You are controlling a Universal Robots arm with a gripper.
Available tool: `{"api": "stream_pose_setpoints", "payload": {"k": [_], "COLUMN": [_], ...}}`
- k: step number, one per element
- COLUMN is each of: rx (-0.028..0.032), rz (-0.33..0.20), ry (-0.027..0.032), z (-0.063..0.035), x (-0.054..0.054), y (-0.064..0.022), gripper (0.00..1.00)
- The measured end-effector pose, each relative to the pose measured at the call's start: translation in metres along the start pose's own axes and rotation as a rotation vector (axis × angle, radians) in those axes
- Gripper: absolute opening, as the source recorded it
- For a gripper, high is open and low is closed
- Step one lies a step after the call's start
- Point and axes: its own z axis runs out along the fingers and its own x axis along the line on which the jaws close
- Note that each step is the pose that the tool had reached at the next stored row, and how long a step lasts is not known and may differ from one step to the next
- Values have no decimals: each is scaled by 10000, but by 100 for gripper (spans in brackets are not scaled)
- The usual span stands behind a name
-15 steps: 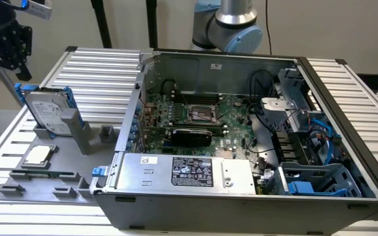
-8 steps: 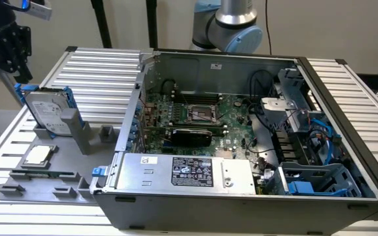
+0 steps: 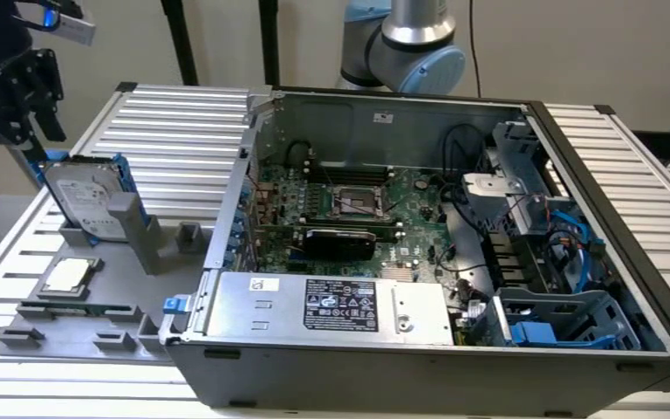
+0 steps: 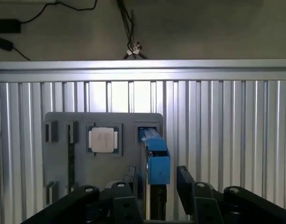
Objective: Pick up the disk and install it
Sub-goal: 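Pick up the disk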
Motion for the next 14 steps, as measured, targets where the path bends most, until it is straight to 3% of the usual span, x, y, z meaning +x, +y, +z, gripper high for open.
{"api": "stream_pose_setpoints", "payload": {"k": [14], "rx": [3], "rz": [32], "ry": [-2], "z": [255], "x": [-2], "y": [-8], "gripper": [100]}}
